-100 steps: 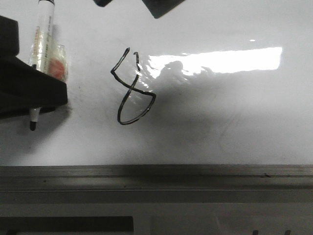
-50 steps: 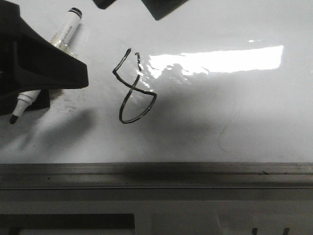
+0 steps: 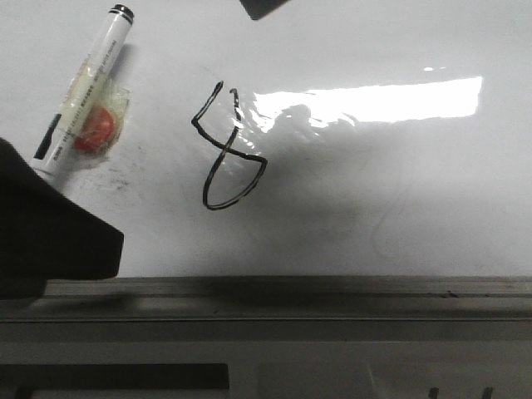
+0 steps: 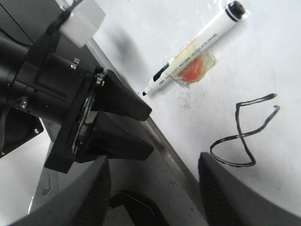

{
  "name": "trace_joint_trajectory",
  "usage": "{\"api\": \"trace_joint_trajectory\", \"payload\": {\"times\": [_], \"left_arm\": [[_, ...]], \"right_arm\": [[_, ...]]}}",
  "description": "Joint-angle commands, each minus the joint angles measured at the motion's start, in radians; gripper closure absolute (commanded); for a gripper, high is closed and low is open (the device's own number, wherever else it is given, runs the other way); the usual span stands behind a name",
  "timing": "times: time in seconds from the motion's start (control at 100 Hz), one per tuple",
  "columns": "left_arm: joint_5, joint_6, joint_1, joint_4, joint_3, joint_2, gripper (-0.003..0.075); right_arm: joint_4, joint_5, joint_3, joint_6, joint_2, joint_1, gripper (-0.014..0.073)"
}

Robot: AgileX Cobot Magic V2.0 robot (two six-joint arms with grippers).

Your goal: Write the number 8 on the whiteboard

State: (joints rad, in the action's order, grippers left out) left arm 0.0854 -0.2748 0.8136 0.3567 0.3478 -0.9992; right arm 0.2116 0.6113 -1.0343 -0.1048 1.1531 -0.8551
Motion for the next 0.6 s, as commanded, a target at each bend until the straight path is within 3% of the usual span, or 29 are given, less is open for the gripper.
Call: {"api": "trace_joint_trajectory", "payload": {"times": [0.0, 0.16, 0.33, 0.4, 0.46, 0.59], "left_arm": [[0.055, -0.007, -0.014, 0.016, 0.011, 0.002, 0.0219], [0.098, -0.003, -0.014, 0.018, 0.011, 0.07, 0.0223], [0.127, 0.021, -0.014, 0.016, 0.011, 0.223, 0.029], [0.142, 0.021, -0.014, 0.016, 0.011, 0.3, 0.0337], [0.145, 0.022, -0.014, 0.016, 0.011, 0.372, 0.0391], [0.145, 0.022, -0.014, 0.003, 0.011, 0.522, 0.0582]], "right_arm": [[0.014, -0.074, -0.026, -0.007, -0.024, 0.004, 0.023], [0.017, -0.065, -0.026, -0.007, -0.024, 0.004, 0.023], [0.017, -0.069, -0.026, -0.007, -0.024, 0.004, 0.0246], [0.017, -0.069, -0.026, -0.007, -0.024, 0.004, 0.0321], [0.017, -0.075, -0.026, -0.007, -0.031, 0.004, 0.0438], [0.01, -0.085, -0.026, -0.007, -0.053, 0.004, 0.0662]]}}
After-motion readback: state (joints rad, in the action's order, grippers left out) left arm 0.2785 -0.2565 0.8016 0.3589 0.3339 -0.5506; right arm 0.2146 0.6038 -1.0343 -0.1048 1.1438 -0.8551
